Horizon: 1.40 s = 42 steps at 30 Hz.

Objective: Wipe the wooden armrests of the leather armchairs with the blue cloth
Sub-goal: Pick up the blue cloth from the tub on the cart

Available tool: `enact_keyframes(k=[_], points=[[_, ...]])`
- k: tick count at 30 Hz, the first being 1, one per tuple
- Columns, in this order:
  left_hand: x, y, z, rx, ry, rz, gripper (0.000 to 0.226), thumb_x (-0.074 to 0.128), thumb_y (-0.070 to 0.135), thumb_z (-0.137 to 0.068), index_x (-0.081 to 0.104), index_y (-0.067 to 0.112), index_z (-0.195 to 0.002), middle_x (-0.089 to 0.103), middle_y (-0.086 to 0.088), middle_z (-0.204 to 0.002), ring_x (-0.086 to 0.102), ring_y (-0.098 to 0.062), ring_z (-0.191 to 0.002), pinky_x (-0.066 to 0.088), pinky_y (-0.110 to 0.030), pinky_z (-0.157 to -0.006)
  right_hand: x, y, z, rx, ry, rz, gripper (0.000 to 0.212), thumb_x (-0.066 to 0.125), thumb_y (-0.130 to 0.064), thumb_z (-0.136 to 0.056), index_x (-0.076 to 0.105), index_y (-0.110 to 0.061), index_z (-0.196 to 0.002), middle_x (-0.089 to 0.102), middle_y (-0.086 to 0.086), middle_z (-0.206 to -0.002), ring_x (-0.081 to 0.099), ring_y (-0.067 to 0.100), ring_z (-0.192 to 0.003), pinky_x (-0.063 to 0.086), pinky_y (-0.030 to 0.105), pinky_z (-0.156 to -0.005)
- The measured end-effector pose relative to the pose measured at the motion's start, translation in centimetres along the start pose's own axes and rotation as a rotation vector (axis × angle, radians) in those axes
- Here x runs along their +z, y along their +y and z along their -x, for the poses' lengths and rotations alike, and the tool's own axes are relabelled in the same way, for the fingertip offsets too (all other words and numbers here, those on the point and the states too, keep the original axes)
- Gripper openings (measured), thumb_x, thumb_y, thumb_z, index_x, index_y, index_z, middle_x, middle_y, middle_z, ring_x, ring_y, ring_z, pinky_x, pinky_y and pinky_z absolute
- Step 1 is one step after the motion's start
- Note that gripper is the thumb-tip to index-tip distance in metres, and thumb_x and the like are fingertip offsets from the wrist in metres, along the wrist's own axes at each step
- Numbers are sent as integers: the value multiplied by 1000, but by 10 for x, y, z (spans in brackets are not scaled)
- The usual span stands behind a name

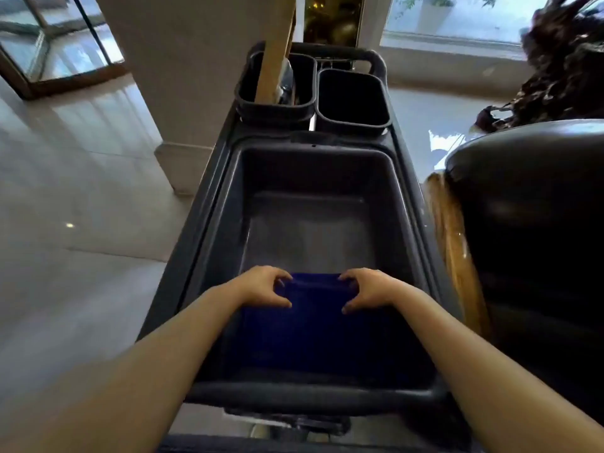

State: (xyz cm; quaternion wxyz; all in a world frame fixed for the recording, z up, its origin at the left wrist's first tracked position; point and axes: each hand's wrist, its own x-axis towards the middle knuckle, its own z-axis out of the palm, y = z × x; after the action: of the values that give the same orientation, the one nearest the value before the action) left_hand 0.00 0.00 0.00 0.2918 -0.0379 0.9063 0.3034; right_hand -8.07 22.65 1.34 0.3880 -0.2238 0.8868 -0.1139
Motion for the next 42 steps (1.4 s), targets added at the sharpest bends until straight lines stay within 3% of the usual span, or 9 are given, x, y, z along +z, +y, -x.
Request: enact_keyframes(k=[8, 11, 14, 19, 23, 25, 29, 36, 42], points=[[48, -8, -17, -51, -26, -44, 76, 69, 33, -76, 32, 22, -141, 27, -3, -153, 27, -20, -139, 25, -35, -113, 49, 18, -12, -14, 88, 124, 80, 73, -38, -72, 33, -24, -140, 35, 5, -146, 35, 27, -131, 39, 41, -104], [64, -8, -20, -86, 60, -118, 72, 68, 24, -78, 32, 19, -141, 24, -2, -154, 23, -22, -141, 26, -38, -115, 65, 18, -16, -19, 168, 201, 72, 70, -32, -76, 36, -25, -139, 39, 5, -140, 36, 27, -126, 45, 41, -95], [69, -7, -20, -87, 181, -175, 55, 62, 11, -81, 45, 15, -133, 39, -3, -145, 36, -23, -132, 39, -41, -105, 72, 18, -18, -37, 238, 273, 61, 67, -25, -79, 42, -24, -135, 44, 6, -129, 41, 27, -116, 46, 39, -85], [73, -7, -17, -93, 262, -248, 34, 55, 10, -84, 59, 16, -117, 55, -2, -124, 51, -22, -114, 49, -38, -85, 74, 21, -22, -113, 263, 206, 40, 60, -15, -83, 57, -19, -122, 55, 10, -119, 50, 29, -112, 45, 35, -86], [58, -9, -14, -191, 224, -72, 24, 57, 6, -81, 67, 17, -99, 67, -3, -112, 60, -22, -104, 51, -37, -87, 62, 24, -20, -59, 246, -118, 33, 68, -9, -76, 68, -14, -109, 67, 10, -114, 60, 23, -106, 42, 22, -87], [42, -10, -12, -218, 190, 37, 22, 61, 5, -76, 71, 16, -92, 70, -6, -104, 62, -21, -99, 50, -35, -89, 52, 22, -16, -34, 217, -283, 33, 74, -6, -71, 70, -9, -103, 71, 12, -103, 63, 17, -93, 42, 17, -77], [6, -5, 0, -208, 203, 214, 17, 69, 5, -71, 71, 13, -86, 67, -3, -84, 60, -15, -82, 45, -25, -75, 24, 10, -5, -68, 217, -470, 35, 75, 1, -69, 68, -2, -103, 63, 11, -81, 53, 7, -63, 43, 10, -59], [-19, 19, 19, -93, 300, 320, 15, 69, 3, -70, 66, 17, -76, 64, 2, -73, 60, -12, -73, 47, -24, -66, -16, -5, 23, -96, 304, -475, 27, 73, 0, -70, 70, -13, -93, 63, 2, -74, 61, 17, -71, 53, 33, -75], [-38, 53, 32, 24, 292, 311, 18, 70, 4, -70, 66, 22, -70, 64, 4, -70, 60, -10, -69, 44, -19, -55, -45, -3, 64, -95, 430, -441, 25, 72, -2, -69, 71, -17, -89, 66, 0, -72, 60, 10, -64, 49, 23, -65]])
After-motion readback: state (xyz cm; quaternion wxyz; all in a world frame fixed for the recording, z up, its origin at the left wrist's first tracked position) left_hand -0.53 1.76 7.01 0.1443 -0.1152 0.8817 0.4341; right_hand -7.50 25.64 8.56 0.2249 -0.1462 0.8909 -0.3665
